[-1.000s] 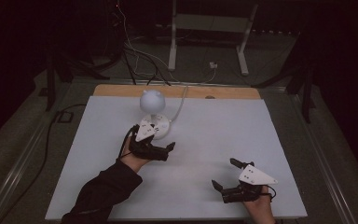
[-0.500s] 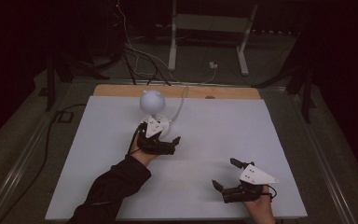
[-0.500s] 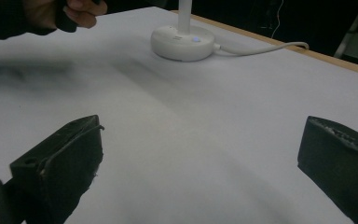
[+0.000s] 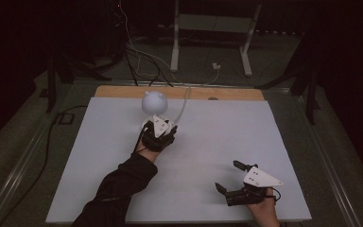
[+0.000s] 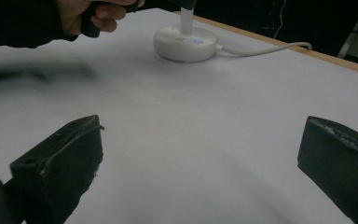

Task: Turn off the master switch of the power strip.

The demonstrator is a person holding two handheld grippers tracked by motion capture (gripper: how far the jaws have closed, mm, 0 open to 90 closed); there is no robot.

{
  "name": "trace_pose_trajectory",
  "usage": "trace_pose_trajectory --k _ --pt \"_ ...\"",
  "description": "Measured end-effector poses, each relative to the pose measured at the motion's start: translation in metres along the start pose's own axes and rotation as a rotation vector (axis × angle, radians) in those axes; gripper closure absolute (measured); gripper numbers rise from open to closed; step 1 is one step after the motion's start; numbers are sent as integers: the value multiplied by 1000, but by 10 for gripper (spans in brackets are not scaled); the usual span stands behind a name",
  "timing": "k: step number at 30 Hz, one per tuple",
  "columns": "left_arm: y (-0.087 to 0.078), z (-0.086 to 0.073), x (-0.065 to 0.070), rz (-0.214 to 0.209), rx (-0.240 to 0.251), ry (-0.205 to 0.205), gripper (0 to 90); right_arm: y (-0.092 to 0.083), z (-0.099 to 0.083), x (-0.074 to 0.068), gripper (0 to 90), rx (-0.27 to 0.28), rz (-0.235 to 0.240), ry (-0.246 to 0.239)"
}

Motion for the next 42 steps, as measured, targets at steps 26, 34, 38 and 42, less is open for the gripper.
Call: trace_pose_trajectory --k 26,34,38,42 --pt "42 -36 -14 106 -153 242 900 -1 0 1 0 2 8 15" --pt "46 -40 -18 101 -188 234 900 -1 0 0 0 4 15 12" --pt "47 -40 -18 96 -190 235 900 -2 0 0 0 5 14 13" --pt "47 -40 -19 107 -210 244 900 -2 0 0 0 4 15 13"
Point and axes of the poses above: each handheld gripper's, and its own axes: y roughly forward along the jaws, z roughly out of its top, x roughly to its right, the point moved 6 cm from there along y, roughly forward along the jaws, and after that the axes turned 7 degrees about x, right-handed, at the moved point
